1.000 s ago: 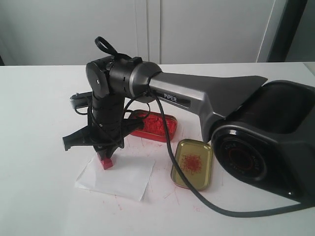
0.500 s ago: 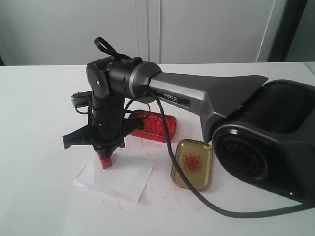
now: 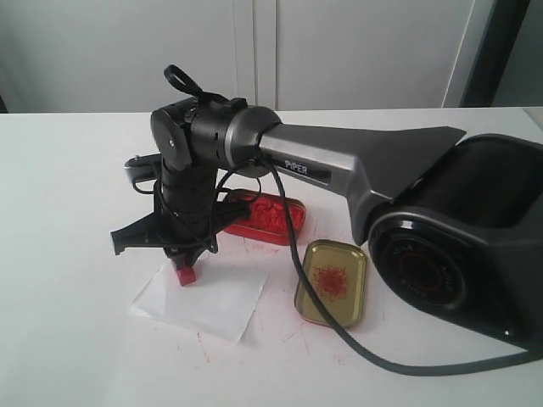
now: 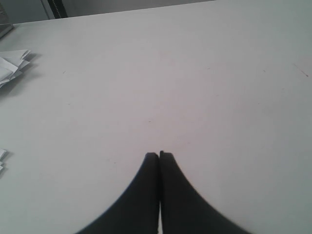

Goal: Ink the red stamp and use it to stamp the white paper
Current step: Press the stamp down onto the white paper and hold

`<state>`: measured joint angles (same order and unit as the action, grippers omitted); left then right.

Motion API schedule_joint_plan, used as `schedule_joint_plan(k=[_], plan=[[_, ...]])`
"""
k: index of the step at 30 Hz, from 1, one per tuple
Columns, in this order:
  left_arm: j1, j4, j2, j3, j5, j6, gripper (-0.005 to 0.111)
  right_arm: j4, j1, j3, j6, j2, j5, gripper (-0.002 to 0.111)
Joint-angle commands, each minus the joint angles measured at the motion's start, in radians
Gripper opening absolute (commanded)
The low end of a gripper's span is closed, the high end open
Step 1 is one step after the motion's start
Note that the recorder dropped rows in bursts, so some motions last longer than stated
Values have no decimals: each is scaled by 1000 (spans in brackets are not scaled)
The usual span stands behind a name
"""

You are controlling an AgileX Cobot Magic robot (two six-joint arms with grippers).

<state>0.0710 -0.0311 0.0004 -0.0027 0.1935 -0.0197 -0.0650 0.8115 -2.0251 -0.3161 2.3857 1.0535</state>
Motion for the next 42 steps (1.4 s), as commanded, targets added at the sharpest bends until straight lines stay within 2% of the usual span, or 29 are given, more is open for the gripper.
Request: schedule_joint_plan(k=[1,23,32,42], plan=[[-4,0,0,3,-5,-2,0,65,-16,23,-1,7,19,0],[-4,0,0,3,-5,-2,0,54,-16,23,1,-60,19,0],[-4,0,0,3,-5,-2,0,-52,-16,23,51,-60,12,0],[-4,0,0,3,-5,-2,0,-75,-19,23,51,-57,4,0]])
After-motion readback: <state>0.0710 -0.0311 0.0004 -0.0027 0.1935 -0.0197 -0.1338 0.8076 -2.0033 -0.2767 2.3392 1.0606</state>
